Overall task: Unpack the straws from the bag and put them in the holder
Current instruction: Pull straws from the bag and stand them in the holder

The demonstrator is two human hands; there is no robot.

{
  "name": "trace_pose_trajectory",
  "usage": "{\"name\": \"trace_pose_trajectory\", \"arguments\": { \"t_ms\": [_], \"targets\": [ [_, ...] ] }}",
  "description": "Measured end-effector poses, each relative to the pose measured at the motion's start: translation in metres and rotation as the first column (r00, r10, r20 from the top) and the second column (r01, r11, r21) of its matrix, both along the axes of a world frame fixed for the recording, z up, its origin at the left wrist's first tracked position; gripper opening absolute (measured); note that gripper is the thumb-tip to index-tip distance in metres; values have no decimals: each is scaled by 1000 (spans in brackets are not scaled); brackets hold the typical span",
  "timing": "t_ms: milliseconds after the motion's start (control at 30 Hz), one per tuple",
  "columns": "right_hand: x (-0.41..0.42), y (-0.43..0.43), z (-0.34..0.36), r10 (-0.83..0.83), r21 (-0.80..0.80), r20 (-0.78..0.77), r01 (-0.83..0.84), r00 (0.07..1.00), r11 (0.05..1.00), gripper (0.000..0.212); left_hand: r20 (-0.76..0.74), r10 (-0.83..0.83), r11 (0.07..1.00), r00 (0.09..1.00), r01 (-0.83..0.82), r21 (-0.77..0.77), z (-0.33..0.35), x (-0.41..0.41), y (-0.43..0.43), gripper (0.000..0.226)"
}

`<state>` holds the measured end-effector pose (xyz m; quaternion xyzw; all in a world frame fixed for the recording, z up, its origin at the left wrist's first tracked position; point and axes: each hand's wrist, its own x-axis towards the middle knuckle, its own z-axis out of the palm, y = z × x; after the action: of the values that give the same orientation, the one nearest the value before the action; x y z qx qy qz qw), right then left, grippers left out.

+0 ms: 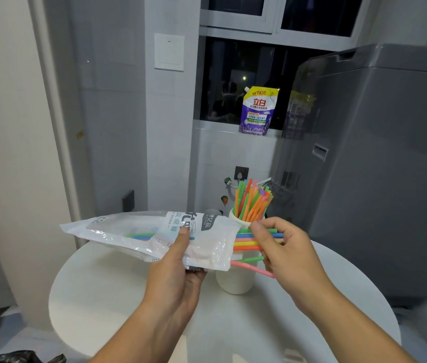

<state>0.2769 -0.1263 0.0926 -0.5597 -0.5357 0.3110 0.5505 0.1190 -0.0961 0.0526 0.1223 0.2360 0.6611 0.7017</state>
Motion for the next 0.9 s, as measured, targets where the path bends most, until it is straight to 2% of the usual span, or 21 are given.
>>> {"name": "trace_pose_trajectory", "arguments": {
  "t_ms": [100,233,300,433,567,667,900],
  "targets": [
    [1,1,1,-45,69,3,44,999,997,19,17,-10,1000,1000,10,-16,0,-2,1,40],
    [5,3,4,-3,86,-260,26,966,996,26,58,0,999,998,3,-52,2,-4,3,44],
    [4,3,4,41,83,-327,-15,944,996,27,68,3,998,998,1,-60,2,-4,3,45],
    [-2,2,0,65,59,-364,-47,929,997,37,74,-6,998,997,10,-55,0,-3,2,46],
    [-7,5,1,63,31,-383,-55,921,998,22,74,-19,998,997,24,-61,1,-1,1,42],
    [-6,9,1,20,26,-364,-11,931,1000,26,72,-25,997,997,30,-71,2,-1,0,39],
    [9,9,15,40,180,-324,20,945,983,24,77,-17,996,997,23,-86,0,-6,6,39]
  ]
}}
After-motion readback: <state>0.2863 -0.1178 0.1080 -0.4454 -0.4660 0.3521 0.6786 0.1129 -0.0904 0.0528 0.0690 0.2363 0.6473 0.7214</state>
